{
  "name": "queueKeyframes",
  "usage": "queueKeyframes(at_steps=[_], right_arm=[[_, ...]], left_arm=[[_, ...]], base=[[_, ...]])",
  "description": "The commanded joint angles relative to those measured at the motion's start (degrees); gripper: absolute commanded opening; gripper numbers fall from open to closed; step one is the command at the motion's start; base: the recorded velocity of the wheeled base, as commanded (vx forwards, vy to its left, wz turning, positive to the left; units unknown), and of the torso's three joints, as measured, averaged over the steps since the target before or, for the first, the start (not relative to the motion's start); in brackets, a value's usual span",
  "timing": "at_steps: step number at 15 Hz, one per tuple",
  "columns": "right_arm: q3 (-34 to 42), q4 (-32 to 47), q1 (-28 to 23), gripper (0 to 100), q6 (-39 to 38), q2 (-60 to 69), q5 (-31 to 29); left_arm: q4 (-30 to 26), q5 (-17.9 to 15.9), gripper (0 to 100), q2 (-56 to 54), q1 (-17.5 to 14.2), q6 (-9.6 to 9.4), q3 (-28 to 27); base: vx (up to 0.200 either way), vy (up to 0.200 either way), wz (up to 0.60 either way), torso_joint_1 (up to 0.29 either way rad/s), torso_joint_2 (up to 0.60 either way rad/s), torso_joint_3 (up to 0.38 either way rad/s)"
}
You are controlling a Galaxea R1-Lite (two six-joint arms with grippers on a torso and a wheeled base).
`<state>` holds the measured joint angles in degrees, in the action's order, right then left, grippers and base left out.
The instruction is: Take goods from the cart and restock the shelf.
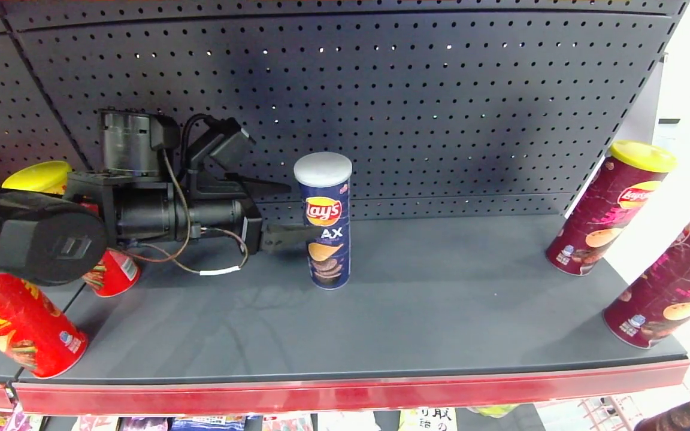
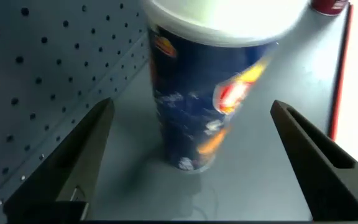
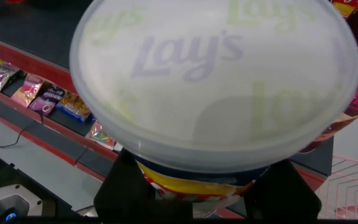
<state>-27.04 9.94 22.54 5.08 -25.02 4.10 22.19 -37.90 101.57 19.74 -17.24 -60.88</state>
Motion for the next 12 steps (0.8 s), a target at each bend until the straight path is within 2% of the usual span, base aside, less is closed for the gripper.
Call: queueKeyframes(at_steps=[1, 2, 6, 12], right_arm=[[0.1, 0.0, 0.0, 0, 0.0, -0.1, 0.0], [0.1, 0.0, 0.0, 0, 0.0, -0.2, 0.0], [0.1, 0.0, 0.0, 0, 0.0, -0.2, 0.0], [0.1, 0.0, 0.0, 0, -0.1, 0.1, -0.1]], left_arm=[[0.0, -0.1, 100, 2.3, 0.1, 0.01, -1.4], [0.0, -0.2, 100, 3.8, 1.5, 0.01, -2.8], [-0.1, -0.2, 100, 7.2, 3.8, 0.27, -7.5], [-0.1, -0.2, 100, 9.9, 4.7, 0.54, -9.6]], base=[[0.0, 0.0, 0.0, 0.0, 0.0, 0.0], [0.0, 0.0, 0.0, 0.0, 0.0, 0.0], [0.0, 0.0, 0.0, 0.0, 0.0, 0.0], [0.0, 0.0, 0.0, 0.0, 0.0, 0.0]])
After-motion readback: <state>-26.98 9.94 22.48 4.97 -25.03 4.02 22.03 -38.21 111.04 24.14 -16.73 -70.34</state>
